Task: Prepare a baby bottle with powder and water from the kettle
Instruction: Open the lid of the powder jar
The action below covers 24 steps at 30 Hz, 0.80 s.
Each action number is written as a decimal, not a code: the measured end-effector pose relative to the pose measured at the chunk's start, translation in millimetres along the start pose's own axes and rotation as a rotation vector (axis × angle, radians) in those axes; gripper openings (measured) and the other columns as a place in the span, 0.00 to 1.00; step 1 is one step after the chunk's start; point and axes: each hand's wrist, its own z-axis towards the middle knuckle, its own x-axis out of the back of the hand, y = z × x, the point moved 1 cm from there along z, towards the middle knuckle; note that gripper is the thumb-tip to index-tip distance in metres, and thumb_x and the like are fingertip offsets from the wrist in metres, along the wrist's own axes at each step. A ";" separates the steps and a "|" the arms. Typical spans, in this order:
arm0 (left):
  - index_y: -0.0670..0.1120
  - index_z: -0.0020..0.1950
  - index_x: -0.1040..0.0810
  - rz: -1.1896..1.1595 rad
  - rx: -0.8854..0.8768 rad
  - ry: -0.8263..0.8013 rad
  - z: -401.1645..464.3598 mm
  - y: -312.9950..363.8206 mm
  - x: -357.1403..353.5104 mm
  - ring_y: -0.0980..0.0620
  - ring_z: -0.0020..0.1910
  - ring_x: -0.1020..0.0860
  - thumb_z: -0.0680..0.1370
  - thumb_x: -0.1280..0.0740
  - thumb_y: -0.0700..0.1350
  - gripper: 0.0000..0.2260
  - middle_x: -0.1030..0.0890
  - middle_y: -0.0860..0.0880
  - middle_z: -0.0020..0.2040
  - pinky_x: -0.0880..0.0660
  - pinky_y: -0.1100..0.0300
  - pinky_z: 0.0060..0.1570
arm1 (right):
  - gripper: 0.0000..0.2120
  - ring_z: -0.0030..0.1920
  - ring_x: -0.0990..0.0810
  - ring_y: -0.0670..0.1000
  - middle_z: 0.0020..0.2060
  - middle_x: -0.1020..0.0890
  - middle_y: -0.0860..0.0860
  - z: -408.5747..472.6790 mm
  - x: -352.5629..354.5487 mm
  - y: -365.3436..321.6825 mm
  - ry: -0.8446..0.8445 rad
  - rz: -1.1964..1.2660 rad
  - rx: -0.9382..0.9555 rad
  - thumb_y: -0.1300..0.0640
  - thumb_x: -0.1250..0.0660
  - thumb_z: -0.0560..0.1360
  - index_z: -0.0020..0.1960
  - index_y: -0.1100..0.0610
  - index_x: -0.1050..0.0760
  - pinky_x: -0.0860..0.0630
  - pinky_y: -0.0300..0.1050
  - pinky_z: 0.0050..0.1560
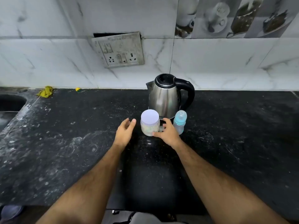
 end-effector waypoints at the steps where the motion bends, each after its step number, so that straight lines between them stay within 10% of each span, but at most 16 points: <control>1: 0.45 0.77 0.36 -0.068 0.032 -0.006 1.1 1.4 -1.0 0.49 0.71 0.30 0.79 0.35 0.58 0.30 0.31 0.47 0.75 0.32 0.47 0.71 | 0.48 0.63 0.24 0.53 0.57 0.26 0.46 1.5 -1.4 -1.9 -0.030 0.016 -0.015 0.55 0.18 0.63 0.75 0.57 0.41 0.26 0.48 0.63; 9: 0.63 0.57 0.26 -0.135 0.057 -0.253 4.5 13.1 -17.8 0.61 0.56 0.26 0.82 0.43 0.61 0.09 0.24 0.65 0.55 0.30 0.57 0.56 | 0.47 0.65 0.24 0.54 0.67 0.24 0.51 11.4 -12.3 -10.0 -0.052 -0.031 -0.033 0.57 0.17 0.61 0.74 0.54 0.37 0.27 0.56 0.67; 16: 0.60 0.64 0.27 -0.093 -0.028 -0.358 -2.3 16.8 -16.3 0.71 0.51 0.22 0.81 0.37 0.56 0.12 0.21 0.65 0.57 0.28 0.69 0.45 | 0.40 0.61 0.21 0.53 0.62 0.20 0.53 3.6 -14.8 -9.1 0.016 0.042 0.020 0.62 0.18 0.62 0.70 0.56 0.31 0.24 0.55 0.65; 24: 0.57 0.63 0.26 0.088 -0.080 -0.419 0.6 8.8 9.0 0.57 0.56 0.19 0.74 0.26 0.52 0.19 0.16 0.55 0.55 0.21 0.54 0.50 | 0.38 0.59 0.22 0.45 0.58 0.22 0.47 -22.6 -13.6 -12.6 -0.022 0.118 0.105 0.56 0.17 0.62 0.66 0.53 0.33 0.24 0.42 0.60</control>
